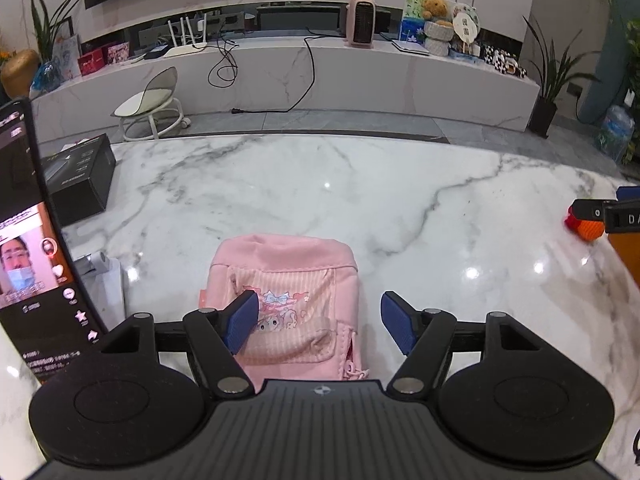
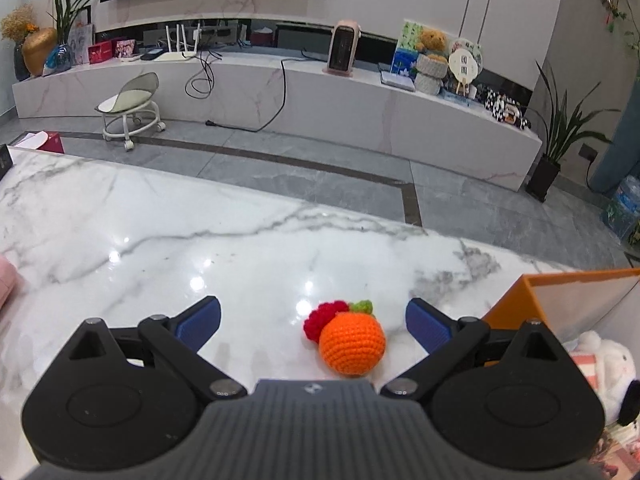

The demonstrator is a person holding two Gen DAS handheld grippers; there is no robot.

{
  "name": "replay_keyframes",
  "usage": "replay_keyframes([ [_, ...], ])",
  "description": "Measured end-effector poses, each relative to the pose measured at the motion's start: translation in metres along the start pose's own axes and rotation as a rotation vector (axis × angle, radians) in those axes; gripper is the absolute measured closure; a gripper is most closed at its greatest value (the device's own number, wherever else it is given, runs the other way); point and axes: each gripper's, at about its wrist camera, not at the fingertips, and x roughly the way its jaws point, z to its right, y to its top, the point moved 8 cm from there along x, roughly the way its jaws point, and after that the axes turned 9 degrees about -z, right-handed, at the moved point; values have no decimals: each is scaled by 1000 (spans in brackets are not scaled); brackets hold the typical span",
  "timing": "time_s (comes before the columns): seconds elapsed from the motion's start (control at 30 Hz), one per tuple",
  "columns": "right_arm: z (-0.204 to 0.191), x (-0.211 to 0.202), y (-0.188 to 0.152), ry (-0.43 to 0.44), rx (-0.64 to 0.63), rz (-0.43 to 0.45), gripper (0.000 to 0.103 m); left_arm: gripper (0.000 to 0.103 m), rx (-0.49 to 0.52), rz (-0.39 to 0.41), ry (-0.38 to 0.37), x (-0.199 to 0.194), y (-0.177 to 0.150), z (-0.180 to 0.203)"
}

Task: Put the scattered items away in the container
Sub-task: 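Close the right tool on the orange crocheted fruit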

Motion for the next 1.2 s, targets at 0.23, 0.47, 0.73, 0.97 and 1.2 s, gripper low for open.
replay_keyframes([
  [0.23,2,20,-7,-16,15,-53,14,23,19,0,-1,5,2,4],
  [0.47,12,36,-15,-26,71,-112,44,22,19,-7,-12,9,3,4],
  [0.73,8,31,-13,-9,86,-120,54,52,8,-11,-13,6,5,-3],
  [0.97,1,22,-7,11,79,-101,54,77,13,-9,-35,2,6,3],
  [1.2,-3,17,-4,26,78,-88,54,85,-13,22,-87,-13,13,1],
])
